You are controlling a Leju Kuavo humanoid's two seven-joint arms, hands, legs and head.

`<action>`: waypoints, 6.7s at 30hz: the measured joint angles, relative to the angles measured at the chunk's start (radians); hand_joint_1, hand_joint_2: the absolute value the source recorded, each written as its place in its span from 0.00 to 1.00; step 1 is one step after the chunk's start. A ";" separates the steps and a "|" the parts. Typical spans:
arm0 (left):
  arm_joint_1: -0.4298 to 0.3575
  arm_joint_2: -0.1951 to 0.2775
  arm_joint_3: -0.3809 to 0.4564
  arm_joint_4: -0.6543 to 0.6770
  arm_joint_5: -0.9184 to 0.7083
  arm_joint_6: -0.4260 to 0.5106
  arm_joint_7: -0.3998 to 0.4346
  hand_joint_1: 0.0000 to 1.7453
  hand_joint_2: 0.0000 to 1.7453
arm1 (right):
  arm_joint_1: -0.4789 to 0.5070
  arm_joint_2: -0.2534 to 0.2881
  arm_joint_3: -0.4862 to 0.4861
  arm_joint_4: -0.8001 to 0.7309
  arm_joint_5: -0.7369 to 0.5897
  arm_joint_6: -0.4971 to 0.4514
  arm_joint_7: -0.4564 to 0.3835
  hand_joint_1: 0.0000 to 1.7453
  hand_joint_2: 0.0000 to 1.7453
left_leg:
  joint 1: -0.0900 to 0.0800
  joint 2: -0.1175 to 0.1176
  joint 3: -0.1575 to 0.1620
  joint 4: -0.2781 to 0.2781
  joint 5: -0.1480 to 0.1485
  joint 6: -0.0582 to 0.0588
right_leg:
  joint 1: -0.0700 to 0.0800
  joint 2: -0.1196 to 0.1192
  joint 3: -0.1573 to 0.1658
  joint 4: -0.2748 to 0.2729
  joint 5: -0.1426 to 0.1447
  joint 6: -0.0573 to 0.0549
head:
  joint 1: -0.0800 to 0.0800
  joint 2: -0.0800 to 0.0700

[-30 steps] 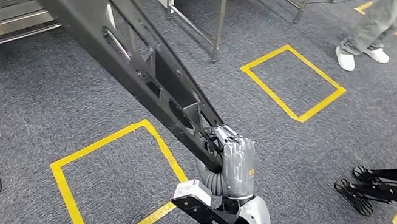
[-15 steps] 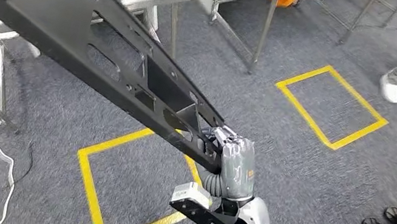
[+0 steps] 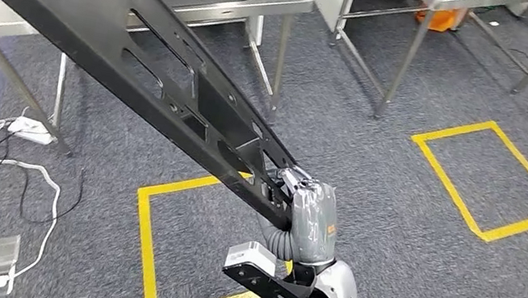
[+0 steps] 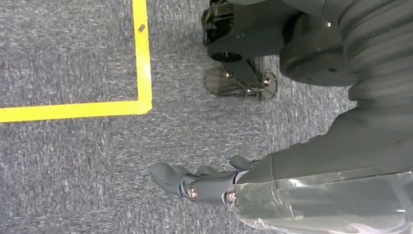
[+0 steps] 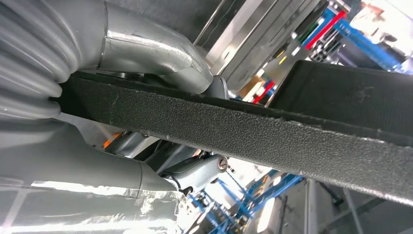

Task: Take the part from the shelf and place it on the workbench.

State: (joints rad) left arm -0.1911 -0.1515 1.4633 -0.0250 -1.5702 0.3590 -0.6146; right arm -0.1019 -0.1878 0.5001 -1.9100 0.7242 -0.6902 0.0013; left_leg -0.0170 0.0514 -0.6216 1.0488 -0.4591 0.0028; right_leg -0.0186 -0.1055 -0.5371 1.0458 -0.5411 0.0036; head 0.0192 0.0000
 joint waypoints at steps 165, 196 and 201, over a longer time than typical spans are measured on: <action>0.002 0.014 -0.003 0.002 0.000 -0.115 0.017 0.00 1.00 | 0.101 0.055 -0.133 -0.013 -0.212 -0.005 -0.054 1.00 1.00 | 0.026 -0.058 -0.039 0.148 -0.101 -0.026 | 0.001 0.106 0.012 -0.004 -0.016 -0.024 | 0.022 0.000; -0.010 0.010 -0.003 0.002 0.000 -0.138 0.017 0.00 1.00 | 0.064 0.038 -0.171 -0.013 -0.157 -0.005 0.043 1.00 1.00 | 0.029 -0.059 -0.027 0.116 -0.055 -0.030 | 0.002 0.106 0.000 0.000 -0.003 -0.018 | 0.026 0.000; -0.006 0.010 -0.003 0.001 0.000 -0.138 0.016 0.00 1.00 | 0.056 0.038 -0.172 -0.012 -0.133 -0.004 0.044 1.00 1.00 | 0.016 -0.058 -0.013 0.016 -0.015 0.001 | 0.002 0.107 0.021 -0.005 -0.032 0.009 | 0.021 0.000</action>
State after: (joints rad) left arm -0.1974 -0.1411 1.4603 -0.0238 -1.5702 0.2212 -0.5986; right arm -0.0460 -0.1499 0.3285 -1.9219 0.5915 -0.6947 0.0456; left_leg -0.0007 -0.0066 -0.6343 1.0643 -0.4737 0.0038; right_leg -0.0169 0.0011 -0.5160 1.0411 -0.5727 0.0129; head 0.0402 0.0000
